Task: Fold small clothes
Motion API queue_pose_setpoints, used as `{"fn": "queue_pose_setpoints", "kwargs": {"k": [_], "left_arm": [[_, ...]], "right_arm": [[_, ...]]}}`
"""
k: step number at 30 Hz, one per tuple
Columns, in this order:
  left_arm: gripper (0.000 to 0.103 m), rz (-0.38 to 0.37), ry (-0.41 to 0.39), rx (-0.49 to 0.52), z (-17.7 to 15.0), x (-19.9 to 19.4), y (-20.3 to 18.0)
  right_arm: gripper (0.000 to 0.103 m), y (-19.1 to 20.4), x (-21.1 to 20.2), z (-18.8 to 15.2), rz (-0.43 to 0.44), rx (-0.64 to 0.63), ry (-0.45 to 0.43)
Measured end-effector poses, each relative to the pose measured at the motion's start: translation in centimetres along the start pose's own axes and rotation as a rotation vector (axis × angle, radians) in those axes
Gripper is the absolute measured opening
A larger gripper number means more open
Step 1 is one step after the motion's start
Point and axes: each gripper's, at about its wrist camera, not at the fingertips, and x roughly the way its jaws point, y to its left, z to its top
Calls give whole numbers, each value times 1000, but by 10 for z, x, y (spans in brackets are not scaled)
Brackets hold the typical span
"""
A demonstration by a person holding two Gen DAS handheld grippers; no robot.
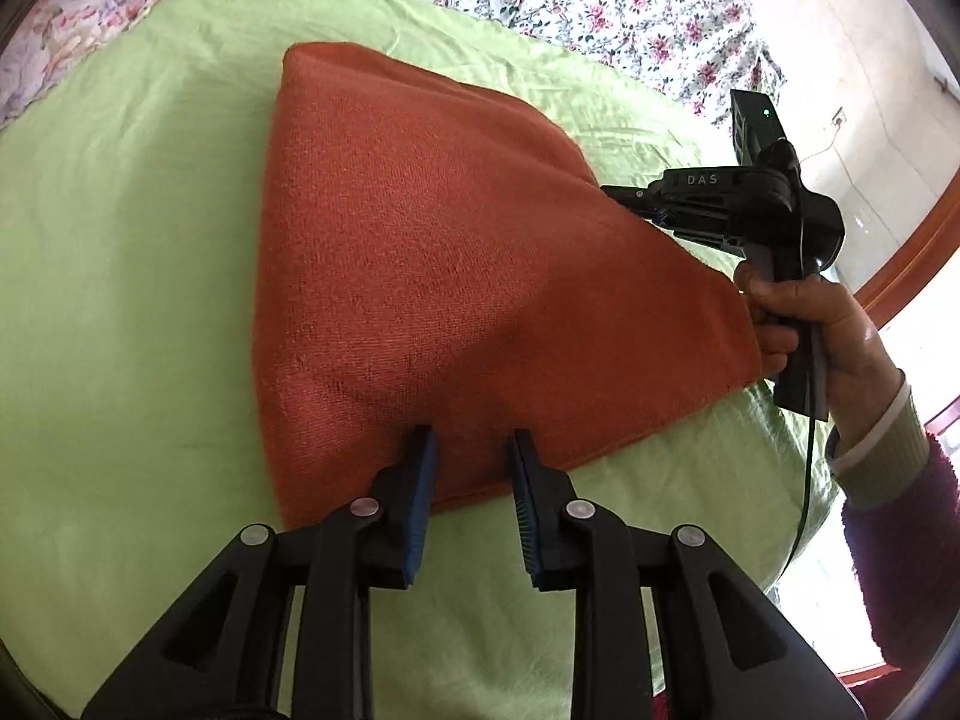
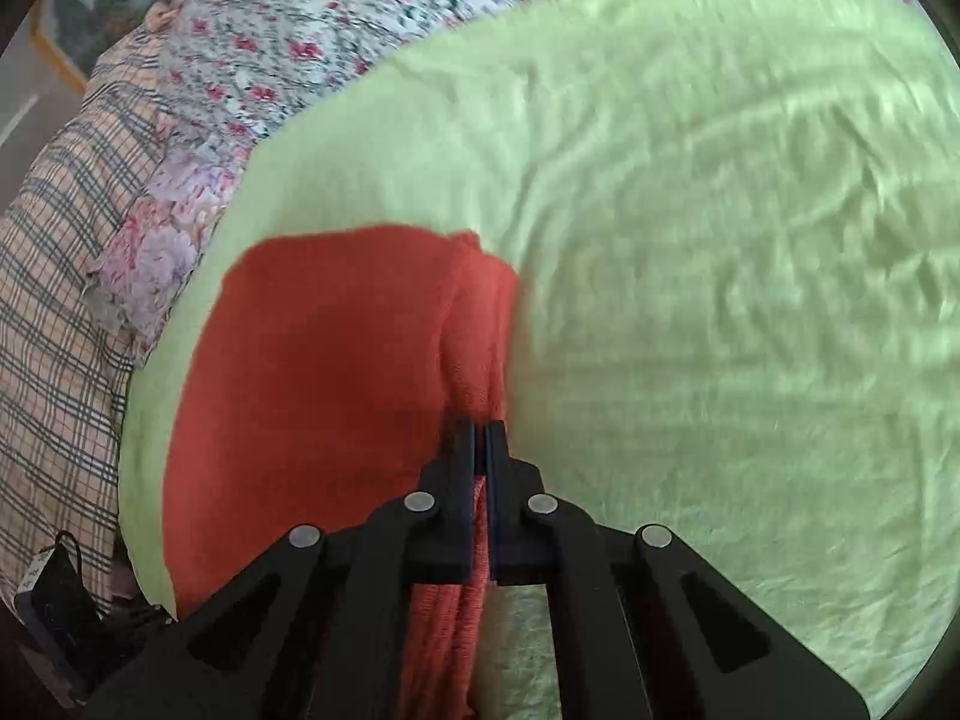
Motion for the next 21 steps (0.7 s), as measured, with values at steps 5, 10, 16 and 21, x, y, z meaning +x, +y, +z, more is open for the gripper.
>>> {"fn": "queue_pose_setpoints", "kwargs": {"k": [5,10,16,21], "left_arm": [[27,-10,-2,18,5,-16,-6],[32,4,-91,31,18,-45,-7],[33,-2,-101,-29,35,-33,17],[29,-47,-63,-87,27,-12,37]], "right_arm": [[4,5,-18,3,-13,-4,-37],[5,24,-64,-7,23,-26,-103],[5,53,-66,-43,117,-80,-26],[0,32,-38,-66,-5,-105,46]]}}
